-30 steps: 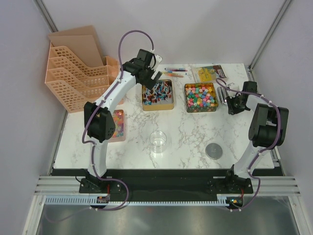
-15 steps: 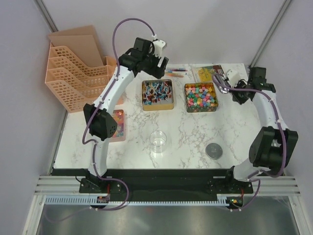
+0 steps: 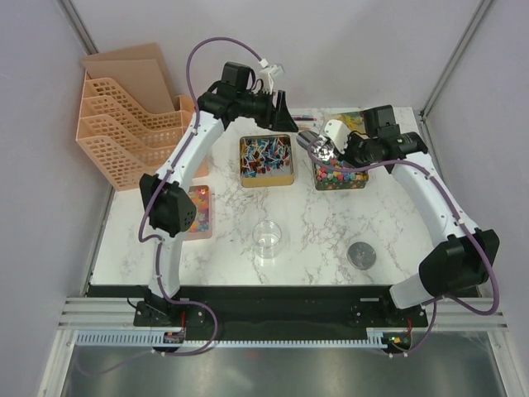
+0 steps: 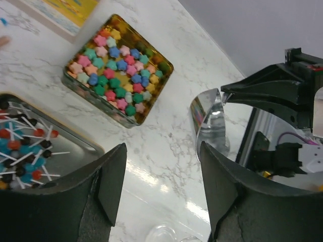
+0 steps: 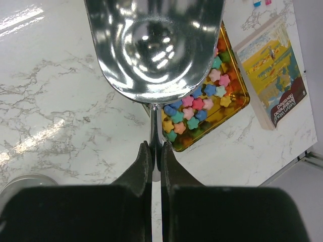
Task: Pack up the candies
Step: Pick up the spatula from the center of the board.
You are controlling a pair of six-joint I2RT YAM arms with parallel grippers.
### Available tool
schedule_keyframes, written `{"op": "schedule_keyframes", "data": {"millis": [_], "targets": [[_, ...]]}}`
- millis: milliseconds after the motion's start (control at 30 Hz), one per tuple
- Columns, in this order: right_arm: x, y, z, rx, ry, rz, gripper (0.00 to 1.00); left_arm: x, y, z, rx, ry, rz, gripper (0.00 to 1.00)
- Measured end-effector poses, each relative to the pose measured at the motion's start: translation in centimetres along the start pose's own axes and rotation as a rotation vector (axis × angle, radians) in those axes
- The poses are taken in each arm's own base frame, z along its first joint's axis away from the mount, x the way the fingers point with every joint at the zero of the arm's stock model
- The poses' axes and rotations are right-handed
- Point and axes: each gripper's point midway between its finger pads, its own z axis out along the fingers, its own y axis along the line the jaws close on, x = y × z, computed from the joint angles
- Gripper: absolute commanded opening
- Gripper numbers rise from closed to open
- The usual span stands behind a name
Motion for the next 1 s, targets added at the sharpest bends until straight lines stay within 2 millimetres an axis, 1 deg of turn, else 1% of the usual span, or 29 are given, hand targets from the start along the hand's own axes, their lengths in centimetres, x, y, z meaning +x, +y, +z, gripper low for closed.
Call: {"op": "schedule_keyframes", "data": {"millis": [133, 167, 233, 300, 400, 500, 567, 600, 633, 700, 733, 800, 833, 867, 900, 933, 967, 1000], "targets": [[-0.6, -0.3, 0.2, 0.012, 0.01, 0.01, 0.0, 2.0, -0.7, 0.5, 0.079, 0.052, -0.064, 0.61], [-0.7, -0.4, 0.3, 0.015, 0.012, 0.012, 0.0, 2.3, -0.9, 0.6, 0.096, 0.061, -0.076, 0.6], [-0.9, -0.5, 0.4, 0.02, 0.017, 0.016, 0.0, 2.9, -1.1, 0.7, 0.121, 0.076, -0.095, 0.59], [-1.2, -0.6, 0.6, 0.022, 0.017, 0.014, 0.0, 3.1, -1.4, 0.7, 0.142, 0.083, -0.106, 0.59], [-1.8, -0.5, 0.9, 0.018, 0.015, 0.006, 0.0, 2.9, -1.7, 0.7, 0.16, 0.078, -0.102, 0.58], [-2.1, -0.2, 1.1, 0.016, 0.021, -0.015, 0.0, 2.8, -1.8, 0.7, 0.167, 0.073, -0.1, 0.54], [-2.3, 0.0, 1.2, 0.013, 0.021, -0.029, 0.0, 2.7, -1.8, 0.8, 0.168, 0.072, -0.101, 0.49], [-2.4, 0.1, 1.2, 0.012, 0.02, -0.033, 0.0, 2.7, -1.9, 0.8, 0.17, 0.07, -0.1, 0.44], [-2.5, 0.1, 1.2, 0.01, 0.02, -0.037, 0.0, 2.6, -1.9, 0.8, 0.172, 0.068, -0.099, 0.34], [-2.6, 0.3, 1.3, 0.007, 0.017, -0.042, 0.0, 2.6, -1.9, 0.8, 0.174, 0.066, -0.1, 0.2], [-2.7, 0.3, 1.3, 0.007, 0.017, -0.042, 0.0, 2.5, -1.9, 0.8, 0.174, 0.065, -0.1, 0.03], [-2.7, 0.3, 1.2, 0.006, 0.014, -0.04, 0.07, 2.6, -1.7, 0.8, 0.171, 0.063, -0.096, 0.02], [-2.8, 0.3, 1.1, 0.008, 0.012, -0.038, 0.14, 2.6, -1.4, 0.7, 0.168, 0.062, -0.1, 0.02], [-2.9, 0.3, 1.0, 0.009, 0.009, -0.031, 0.31, 2.7, -1.3, 0.6, 0.178, 0.064, -0.105, 0.02], [-3.0, 0.5, 0.8, 0.007, 0.003, -0.019, 0.38, 2.9, -1.2, 0.4, 0.19, 0.066, -0.112, 0.02], [-3.2, 0.6, 0.5, 0.007, -0.004, -0.017, 0.48, 3.0, -1.1, 0.2, 0.213, 0.07, -0.12, 0.02], [-3.6, 0.8, -0.1, 0.009, -0.024, -0.015, 0.61, 3.1, -1.2, -0.1, 0.248, 0.072, -0.126, 0.02], [-4.0, 1.0, -0.9, 0.012, -0.045, -0.013, 0.65, 3.2, -1.3, -0.5, 0.294, 0.073, -0.136, 0.02]]}}
